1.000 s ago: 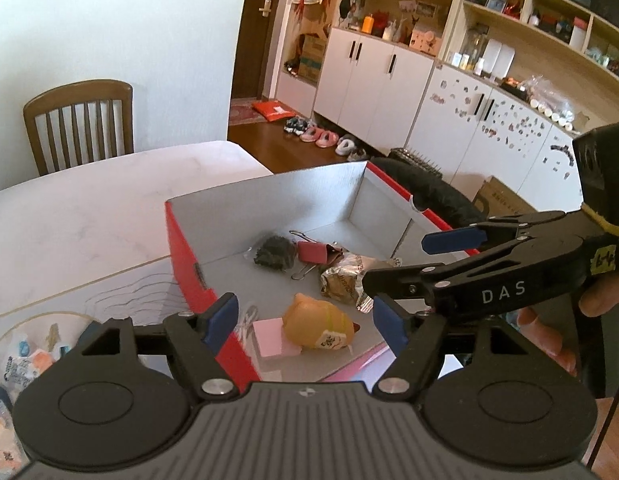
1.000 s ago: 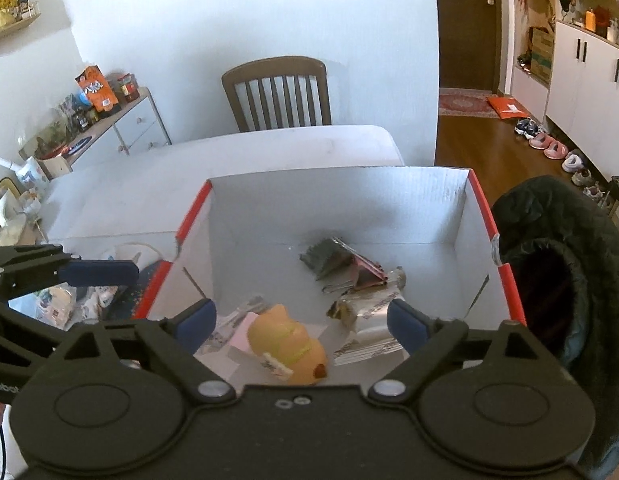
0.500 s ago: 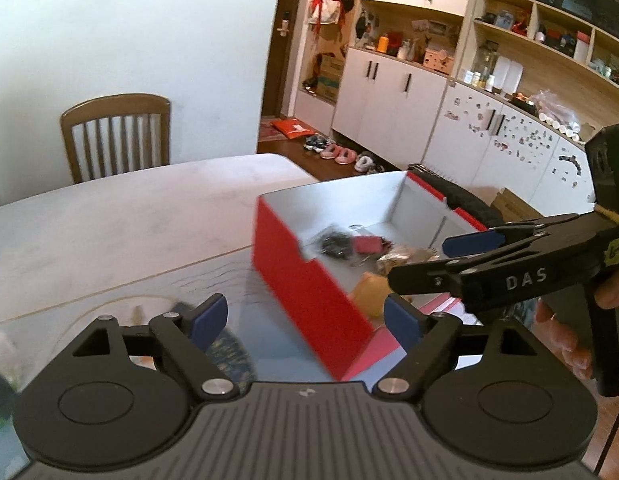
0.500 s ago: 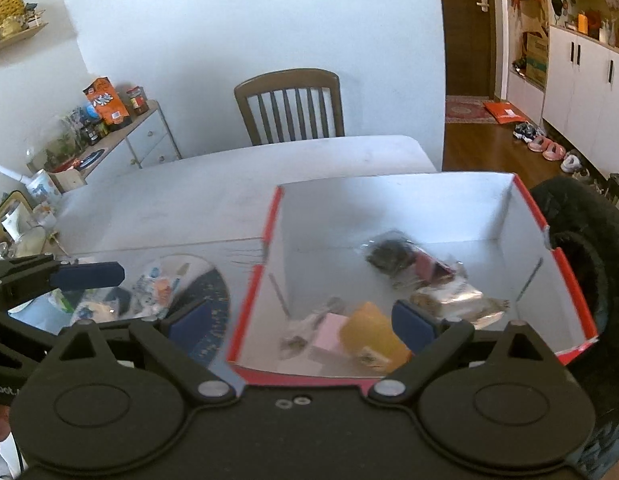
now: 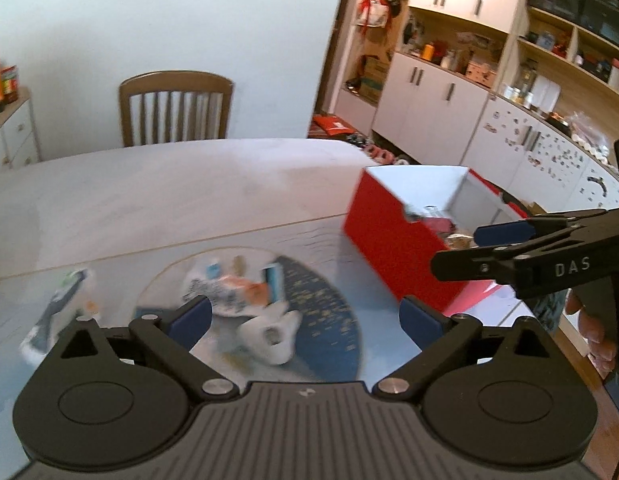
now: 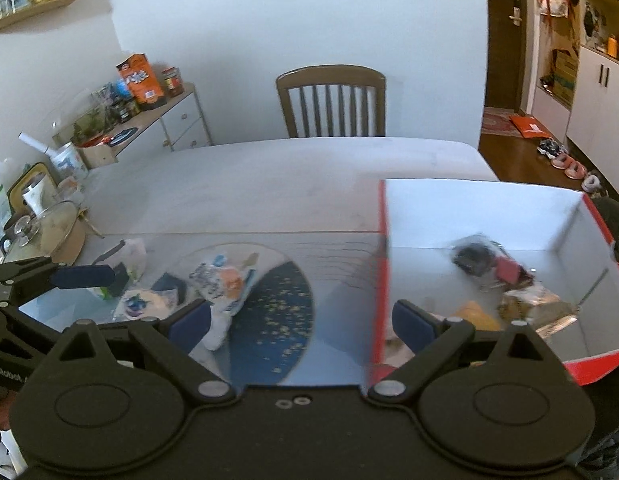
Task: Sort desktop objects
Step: 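Withdraw both tools from the box back toward the lazy susan, then grasp the white-green plastic bag with left tool while right tool grasps white rabbit toy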
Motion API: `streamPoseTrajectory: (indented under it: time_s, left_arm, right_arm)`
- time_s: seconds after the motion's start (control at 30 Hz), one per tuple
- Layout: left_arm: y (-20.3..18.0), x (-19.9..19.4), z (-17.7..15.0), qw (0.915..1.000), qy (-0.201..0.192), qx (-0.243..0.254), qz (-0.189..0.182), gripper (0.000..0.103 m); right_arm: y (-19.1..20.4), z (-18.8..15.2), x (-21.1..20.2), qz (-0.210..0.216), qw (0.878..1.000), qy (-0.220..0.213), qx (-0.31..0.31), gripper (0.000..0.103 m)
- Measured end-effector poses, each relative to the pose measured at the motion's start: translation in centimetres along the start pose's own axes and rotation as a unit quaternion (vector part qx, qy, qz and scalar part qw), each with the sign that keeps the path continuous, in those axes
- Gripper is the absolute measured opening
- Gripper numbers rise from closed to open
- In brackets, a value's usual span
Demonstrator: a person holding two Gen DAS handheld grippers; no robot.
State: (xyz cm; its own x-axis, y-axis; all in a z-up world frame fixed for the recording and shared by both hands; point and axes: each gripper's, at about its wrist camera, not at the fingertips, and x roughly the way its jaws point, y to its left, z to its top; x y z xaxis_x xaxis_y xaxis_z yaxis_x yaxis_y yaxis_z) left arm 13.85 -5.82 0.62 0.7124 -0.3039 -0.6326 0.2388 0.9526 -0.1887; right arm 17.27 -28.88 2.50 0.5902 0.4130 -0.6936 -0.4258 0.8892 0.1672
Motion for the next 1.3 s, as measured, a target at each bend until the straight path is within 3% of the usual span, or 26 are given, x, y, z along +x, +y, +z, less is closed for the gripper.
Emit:
streamPoseTrajectory:
  time_s: [0.33, 0.63, 0.97, 1.3]
  left_arm:
    - [7.1, -1.4, -1.0, 0.9986, 0.002, -0.023, 0.048, 0.101]
    - [12.2, -0.2, -1.9, 0.996, 0.018, -0.017, 0.086, 0.101]
    - [16.7, 2.4, -2.1, 0.9928, 0.04, -0.026, 0.11, 0.101]
    - [18.8, 5.4, -2.2, 0.9895, 0.056, -0.017, 0.132, 0.1]
  right_arm:
    - [5.2, 0.1, 3.1, 0.01, 1.0, 0.013, -0.023, 0.098]
    - [8.2, -0.7, 7.3, -0.002, 0.999, 0.035, -0.021, 0.097]
    - [9.5, -1.8, 11.7, -0.025, 0.997, 0.07, -0.027, 0.096]
    - [9.7, -2.0, 14.3, -0.043, 0.995, 0.09, -0.028, 0.091]
